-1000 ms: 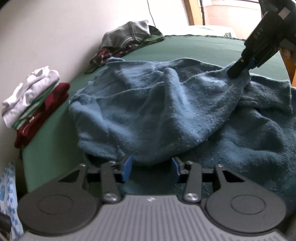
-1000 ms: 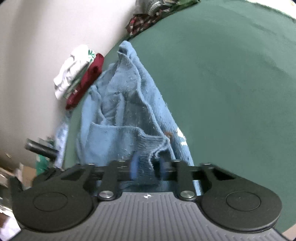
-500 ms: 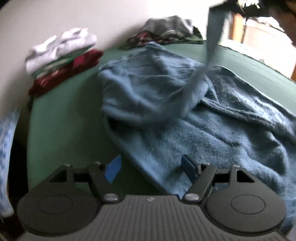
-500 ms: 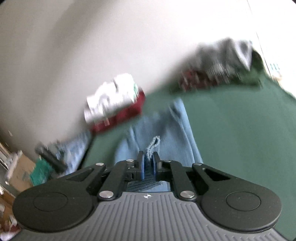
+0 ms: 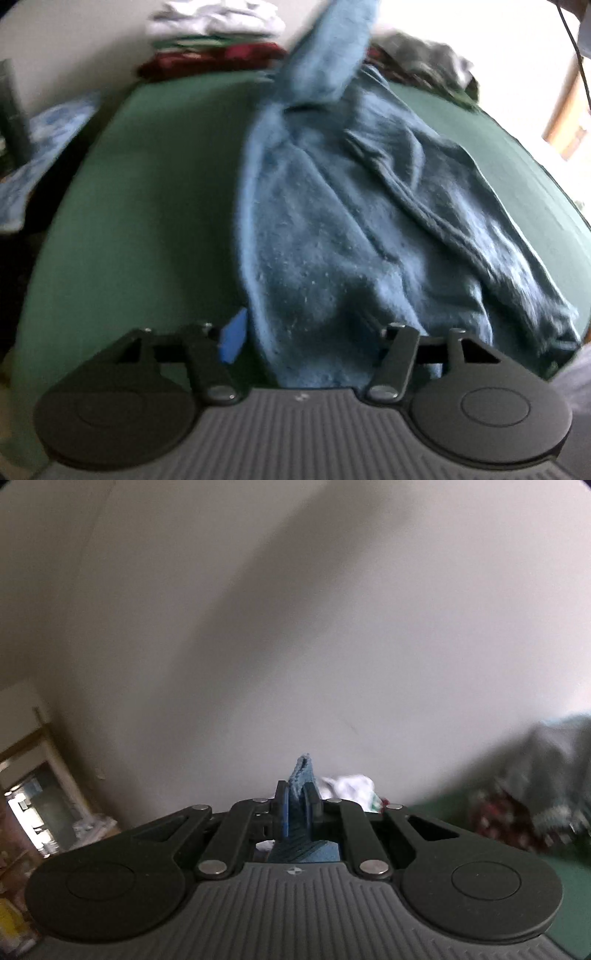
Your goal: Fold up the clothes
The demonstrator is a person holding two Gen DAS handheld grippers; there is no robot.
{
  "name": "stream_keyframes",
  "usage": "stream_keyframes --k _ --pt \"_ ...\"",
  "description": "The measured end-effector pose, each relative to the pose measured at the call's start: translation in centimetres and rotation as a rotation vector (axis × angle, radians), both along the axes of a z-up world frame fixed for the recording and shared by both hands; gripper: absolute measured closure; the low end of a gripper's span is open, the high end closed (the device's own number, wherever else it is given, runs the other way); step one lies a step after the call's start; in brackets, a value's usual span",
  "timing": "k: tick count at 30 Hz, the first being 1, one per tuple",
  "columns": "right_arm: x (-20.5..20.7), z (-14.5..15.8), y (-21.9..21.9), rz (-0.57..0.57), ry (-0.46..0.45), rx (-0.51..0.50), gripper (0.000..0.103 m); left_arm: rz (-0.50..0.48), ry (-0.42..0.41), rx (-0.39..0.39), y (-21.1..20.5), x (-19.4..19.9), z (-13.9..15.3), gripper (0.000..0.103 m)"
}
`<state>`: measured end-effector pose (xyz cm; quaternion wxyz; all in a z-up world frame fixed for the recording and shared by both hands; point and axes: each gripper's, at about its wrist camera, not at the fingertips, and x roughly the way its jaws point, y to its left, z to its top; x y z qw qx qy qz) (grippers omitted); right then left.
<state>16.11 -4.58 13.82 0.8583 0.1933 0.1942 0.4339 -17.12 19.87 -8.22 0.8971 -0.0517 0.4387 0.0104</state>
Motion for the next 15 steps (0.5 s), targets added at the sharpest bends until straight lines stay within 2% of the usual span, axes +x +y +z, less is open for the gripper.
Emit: stream_keyframes --k 1,3,5,8,12,15 --pt "0.5 0.3 0.0 0.013 -0.007 0.002 0.094 0.037 -0.006 -0.001 -0.3 -0.2 0.0 0.072" --pt "1.4 0.6 0.1 0.032 -0.009 0.0 0.094 0.095 -0.015 0.004 -0.8 -0.4 0.1 0.083" --pt "2.1 0.7 0.3 0.046 -0.009 -0.009 0.095 0.127 -0.017 0.02 -1.2 -0.2 0.6 0.089" --pt "3.1 0.7 0.7 0.056 -0.012 -0.029 0.095 0.132 -0.027 0.094 -2.3 0.3 1.6 0.102" --pt "4.4 0.8 1.0 0.045 -0.004 -0.012 0.095 0.121 -0.056 0.114 -3.5 1.0 2.9 0.102" --pt "4.7 1.5 -0.1 0.045 -0.003 0.062 0.095 0.063 -0.064 0.107 -5.5 1.6 3.1 0.102"
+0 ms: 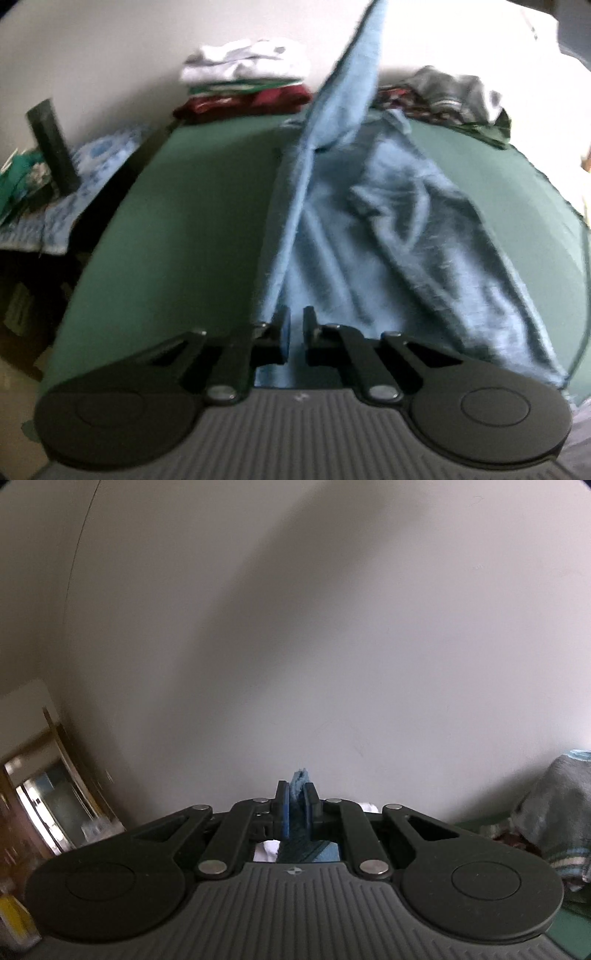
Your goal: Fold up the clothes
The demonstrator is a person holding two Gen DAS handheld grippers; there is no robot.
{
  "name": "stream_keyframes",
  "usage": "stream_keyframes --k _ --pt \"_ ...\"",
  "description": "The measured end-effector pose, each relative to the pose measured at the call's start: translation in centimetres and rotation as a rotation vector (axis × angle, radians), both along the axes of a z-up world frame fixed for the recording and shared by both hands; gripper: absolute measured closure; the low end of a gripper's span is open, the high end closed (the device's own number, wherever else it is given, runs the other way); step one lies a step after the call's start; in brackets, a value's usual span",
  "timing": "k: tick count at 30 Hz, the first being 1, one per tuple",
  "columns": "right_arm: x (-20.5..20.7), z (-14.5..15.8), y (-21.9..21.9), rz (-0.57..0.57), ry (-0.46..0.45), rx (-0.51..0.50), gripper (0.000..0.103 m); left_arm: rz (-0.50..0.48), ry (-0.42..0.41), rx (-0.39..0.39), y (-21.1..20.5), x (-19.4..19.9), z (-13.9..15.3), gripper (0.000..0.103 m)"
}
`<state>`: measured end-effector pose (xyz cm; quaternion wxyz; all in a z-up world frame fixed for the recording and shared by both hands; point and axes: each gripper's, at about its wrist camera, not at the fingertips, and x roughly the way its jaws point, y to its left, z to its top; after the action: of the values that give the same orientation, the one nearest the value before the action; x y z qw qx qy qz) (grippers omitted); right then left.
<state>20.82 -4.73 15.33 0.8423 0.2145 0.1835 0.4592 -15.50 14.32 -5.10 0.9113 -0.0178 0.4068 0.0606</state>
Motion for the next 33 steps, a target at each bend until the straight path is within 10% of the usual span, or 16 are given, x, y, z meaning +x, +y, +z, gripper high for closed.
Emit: stream_keyframes --k 8,12,16,24,28,33 --pt "-1.3 -1.1 -7.5 0.012 -0.112 0.075 0.095 -0.227 0.095 -0.045 -6.1 2.0 -2.3 0.1" --pt "-0.5 -4.9 -11.5 -0.05 -0.055 0.021 0.095 -0.328 0.039 0.023 -8.0 4.9 -1.3 0.075" --pt "-0.2 -7.1 -14.2 -0.105 0.018 0.041 0.096 -0.412 -0.017 0.098 -9.5 11.6 -1.5 0.074" --pt "-3.5 -3.8 -15.0 -0.098 -0.044 0.129 0.096 -0.196 -0.098 0.281 -7.1 23.9 -4.6 0.062" --pt "-3.7 -3.5 -15.1 -0.14 -0.082 0.118 0.096 -0.179 -0.098 0.262 -7.9 25.6 -5.2 0.03" --pt "-0.6 -8.3 -15.9 -0.238 -0.034 -0.002 0.096 -0.214 -0.116 0.293 -9.4 24.7 -6.9 0.03"
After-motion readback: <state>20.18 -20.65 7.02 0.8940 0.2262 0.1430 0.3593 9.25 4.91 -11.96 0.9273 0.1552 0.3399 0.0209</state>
